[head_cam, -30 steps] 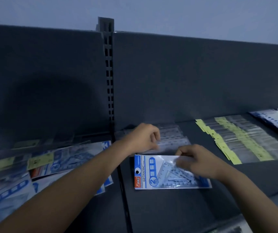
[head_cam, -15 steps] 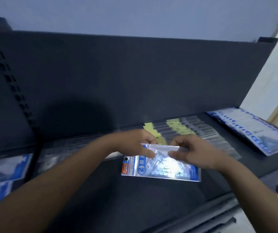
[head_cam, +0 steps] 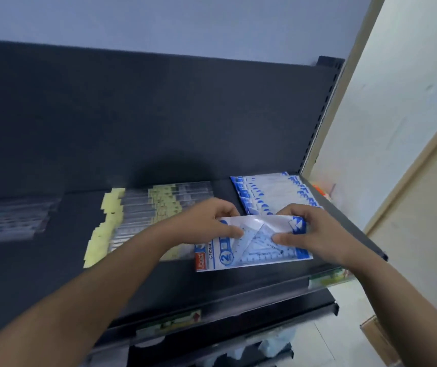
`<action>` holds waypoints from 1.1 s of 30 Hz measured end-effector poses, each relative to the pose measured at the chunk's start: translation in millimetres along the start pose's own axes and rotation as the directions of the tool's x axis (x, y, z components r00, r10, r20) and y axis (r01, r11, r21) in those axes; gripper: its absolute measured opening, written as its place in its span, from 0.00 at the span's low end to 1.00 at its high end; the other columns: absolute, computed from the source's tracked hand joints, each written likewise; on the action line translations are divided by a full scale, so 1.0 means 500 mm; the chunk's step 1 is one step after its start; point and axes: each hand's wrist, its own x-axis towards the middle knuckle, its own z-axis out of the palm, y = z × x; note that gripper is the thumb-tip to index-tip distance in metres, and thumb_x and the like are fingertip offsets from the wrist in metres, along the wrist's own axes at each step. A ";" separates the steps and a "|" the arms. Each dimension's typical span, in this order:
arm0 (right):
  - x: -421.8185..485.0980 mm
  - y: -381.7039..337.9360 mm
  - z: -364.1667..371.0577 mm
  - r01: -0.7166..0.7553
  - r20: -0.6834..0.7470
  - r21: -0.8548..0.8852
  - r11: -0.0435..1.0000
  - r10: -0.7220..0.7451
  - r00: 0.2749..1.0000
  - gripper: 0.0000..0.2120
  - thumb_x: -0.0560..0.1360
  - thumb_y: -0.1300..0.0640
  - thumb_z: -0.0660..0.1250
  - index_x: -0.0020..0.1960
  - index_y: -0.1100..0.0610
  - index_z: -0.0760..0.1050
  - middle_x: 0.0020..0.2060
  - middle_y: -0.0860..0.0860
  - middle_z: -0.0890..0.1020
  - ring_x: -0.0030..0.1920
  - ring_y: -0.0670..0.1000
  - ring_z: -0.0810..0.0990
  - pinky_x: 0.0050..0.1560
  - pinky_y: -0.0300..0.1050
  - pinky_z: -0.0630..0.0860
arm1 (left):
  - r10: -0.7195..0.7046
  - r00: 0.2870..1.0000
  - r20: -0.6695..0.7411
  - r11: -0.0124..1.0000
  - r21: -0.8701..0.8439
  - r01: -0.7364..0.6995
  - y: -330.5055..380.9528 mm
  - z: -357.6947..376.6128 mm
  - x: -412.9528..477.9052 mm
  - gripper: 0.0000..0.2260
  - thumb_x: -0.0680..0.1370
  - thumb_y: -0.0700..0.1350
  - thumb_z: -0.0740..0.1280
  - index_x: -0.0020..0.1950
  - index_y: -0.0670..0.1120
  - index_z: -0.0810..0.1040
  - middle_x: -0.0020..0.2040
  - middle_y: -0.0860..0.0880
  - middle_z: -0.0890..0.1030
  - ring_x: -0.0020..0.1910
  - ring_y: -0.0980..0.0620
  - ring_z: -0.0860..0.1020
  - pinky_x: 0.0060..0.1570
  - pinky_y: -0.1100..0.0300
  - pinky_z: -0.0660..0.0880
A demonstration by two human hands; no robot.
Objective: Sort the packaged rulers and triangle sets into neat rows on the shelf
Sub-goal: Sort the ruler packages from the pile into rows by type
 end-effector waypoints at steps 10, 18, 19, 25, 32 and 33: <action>0.037 0.156 -0.168 -0.110 0.009 -0.163 0.981 0.113 0.994 0.15 0.64 0.49 0.78 0.49 0.47 0.79 0.47 0.42 0.82 0.43 0.42 0.81 0.40 0.33 0.75 | -0.061 0.998 0.013 0.969 0.241 0.056 0.094 0.104 0.188 0.18 0.73 0.55 0.73 0.59 0.52 0.76 0.52 0.56 0.72 0.54 0.59 0.72 0.51 0.62 0.69; 0.103 0.289 -0.204 0.128 0.246 -0.310 0.942 -0.050 0.968 0.15 0.65 0.49 0.78 0.44 0.40 0.74 0.43 0.37 0.76 0.43 0.41 0.75 0.36 0.30 0.68 | -0.218 0.962 -0.167 0.841 0.467 0.272 0.102 0.190 0.221 0.15 0.68 0.56 0.75 0.52 0.57 0.75 0.48 0.59 0.77 0.47 0.58 0.75 0.43 0.59 0.72; 0.107 0.295 -0.206 0.165 0.272 -0.295 0.941 -0.083 0.959 0.14 0.65 0.49 0.77 0.45 0.40 0.73 0.45 0.37 0.76 0.44 0.41 0.75 0.38 0.31 0.69 | -0.228 0.950 -0.214 0.839 0.452 0.303 0.102 0.199 0.212 0.17 0.68 0.56 0.75 0.52 0.57 0.75 0.49 0.59 0.77 0.47 0.58 0.75 0.43 0.61 0.71; 0.122 0.264 -0.216 0.443 0.345 -0.205 0.873 -0.359 0.867 0.16 0.71 0.44 0.70 0.56 0.40 0.72 0.56 0.37 0.73 0.57 0.40 0.72 0.56 0.36 0.65 | -0.200 0.848 -0.491 0.791 0.430 0.436 0.142 0.221 0.137 0.27 0.68 0.64 0.73 0.63 0.56 0.73 0.61 0.58 0.75 0.57 0.55 0.74 0.54 0.59 0.70; 0.109 0.137 -0.121 0.600 0.350 -0.280 0.749 -0.503 0.790 0.35 0.71 0.33 0.62 0.74 0.46 0.61 0.70 0.45 0.69 0.69 0.48 0.68 0.67 0.45 0.64 | -0.299 0.517 -0.802 0.213 0.472 0.855 0.162 0.199 -0.024 0.41 0.67 0.77 0.50 0.70 0.51 0.67 0.69 0.50 0.72 0.67 0.47 0.70 0.67 0.48 0.61; 0.103 0.115 -0.100 0.597 0.351 -0.272 0.755 -0.500 0.792 0.36 0.70 0.32 0.60 0.74 0.45 0.59 0.71 0.45 0.68 0.70 0.48 0.66 0.67 0.44 0.63 | -0.306 0.439 -0.845 0.157 0.410 0.899 0.165 0.195 -0.052 0.45 0.65 0.78 0.44 0.70 0.50 0.68 0.68 0.49 0.73 0.67 0.47 0.70 0.66 0.48 0.61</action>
